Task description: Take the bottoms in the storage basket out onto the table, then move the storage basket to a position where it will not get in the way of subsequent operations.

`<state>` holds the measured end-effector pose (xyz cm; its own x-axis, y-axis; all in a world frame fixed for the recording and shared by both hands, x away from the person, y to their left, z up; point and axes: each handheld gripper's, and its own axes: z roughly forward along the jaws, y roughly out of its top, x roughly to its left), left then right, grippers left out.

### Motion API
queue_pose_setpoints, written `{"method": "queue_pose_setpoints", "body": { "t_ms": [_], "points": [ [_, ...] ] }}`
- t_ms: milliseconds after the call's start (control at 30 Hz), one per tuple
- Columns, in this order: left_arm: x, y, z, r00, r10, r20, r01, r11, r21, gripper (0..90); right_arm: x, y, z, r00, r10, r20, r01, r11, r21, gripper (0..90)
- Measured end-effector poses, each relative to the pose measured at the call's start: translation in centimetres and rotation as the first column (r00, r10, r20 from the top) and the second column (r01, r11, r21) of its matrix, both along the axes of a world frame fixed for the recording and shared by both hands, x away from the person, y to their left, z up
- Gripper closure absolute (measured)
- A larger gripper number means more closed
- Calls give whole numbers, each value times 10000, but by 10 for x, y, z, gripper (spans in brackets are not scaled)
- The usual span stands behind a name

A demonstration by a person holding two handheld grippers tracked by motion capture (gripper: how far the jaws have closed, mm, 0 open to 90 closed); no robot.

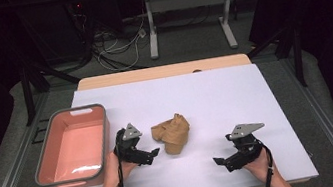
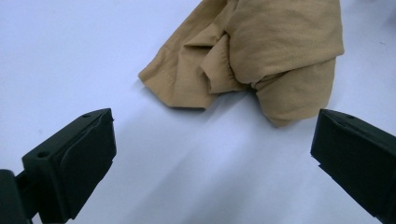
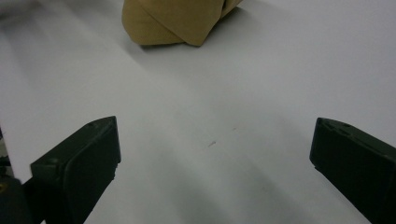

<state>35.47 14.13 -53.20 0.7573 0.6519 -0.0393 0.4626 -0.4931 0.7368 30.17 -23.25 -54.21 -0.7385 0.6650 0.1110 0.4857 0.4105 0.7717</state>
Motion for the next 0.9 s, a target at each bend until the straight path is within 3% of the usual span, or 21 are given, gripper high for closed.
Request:
{"method": "queue_pose_setpoints", "body": {
  "t_ms": [333,733,900],
  "points": [
    [-5,-1,-5,9999,119,2,-119,9999,78,1,16,8,4,9996,-268,17,268,9996,-88,14],
    [-6,-6,-8,9997,69,-251,-64,9998,198,1,32,24,8,9998,-57,183,62,9996,-265,30],
    [-5,-4,-7,9998,122,-150,-119,9998,166,1,37,34,10,9997,84,233,-77,9995,-294,32]
  ]
}}
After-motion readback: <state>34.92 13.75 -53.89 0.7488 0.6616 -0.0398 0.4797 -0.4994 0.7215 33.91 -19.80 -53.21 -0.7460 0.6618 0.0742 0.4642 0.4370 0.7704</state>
